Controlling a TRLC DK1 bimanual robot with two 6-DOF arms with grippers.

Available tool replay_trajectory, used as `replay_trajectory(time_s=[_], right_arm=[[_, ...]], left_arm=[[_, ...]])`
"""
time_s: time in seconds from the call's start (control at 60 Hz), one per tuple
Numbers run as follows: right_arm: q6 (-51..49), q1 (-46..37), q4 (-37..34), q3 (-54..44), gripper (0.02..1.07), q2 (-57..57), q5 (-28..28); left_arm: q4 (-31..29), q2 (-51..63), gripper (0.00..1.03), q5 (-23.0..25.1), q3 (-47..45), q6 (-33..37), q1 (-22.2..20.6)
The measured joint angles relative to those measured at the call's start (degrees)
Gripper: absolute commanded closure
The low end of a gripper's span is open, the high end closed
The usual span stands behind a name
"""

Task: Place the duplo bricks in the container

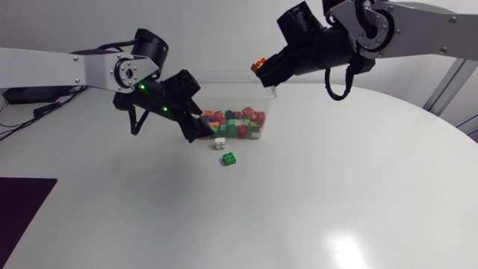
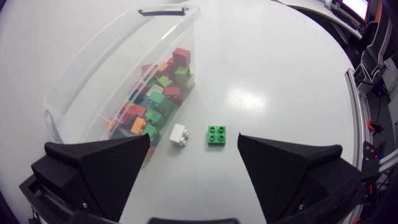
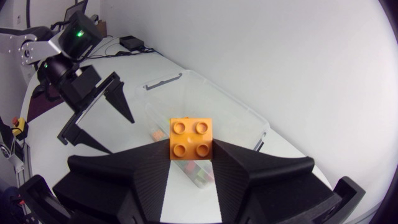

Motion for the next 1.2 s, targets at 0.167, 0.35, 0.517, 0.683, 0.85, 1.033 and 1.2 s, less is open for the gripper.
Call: replay_trajectory(time_s=[0.167, 0.35, 0.517, 0.683, 0.85, 1.033, 1.2], right_arm=[[2.2, -1.0, 2.8, 2.4, 0.70, 3.7, -0.2], [3.0, -1.0, 4.6, 6.0, 0.70, 8.4, -0.3], [3.0, -1.0, 6.2, 8.3, 0.70, 11.8, -0.2], [3.2, -1.4, 6.5, 11.7, 0.70, 15.4, 0.0], [3.7, -2.1, 6.5, 16.6, 0.70, 19.5, 0.4], [4.5, -2.5, 6.3, 22.0, 0.69, 23.3, 0.4], [5.2, -2.6, 6.0, 25.6, 0.27, 26.1, 0.4]], left_arm=[[0.1, 2.2, 0.06, 0.1, -1.0, 3.3, -1.1], [0.3, 6.1, 0.06, 0.9, -1.4, 5.7, -1.9], [1.8, 9.3, 0.06, 1.1, -1.4, 6.6, -3.2], [3.4, 12.1, 0.06, 1.1, -1.4, 7.0, -4.2], [5.2, 14.3, 0.06, 1.1, -1.4, 7.0, -4.3], [8.7, 15.8, 0.06, 1.1, -1.4, 6.9, -4.4], [12.4, 16.8, 0.06, 1.0, -1.2, 6.9, -4.9]])
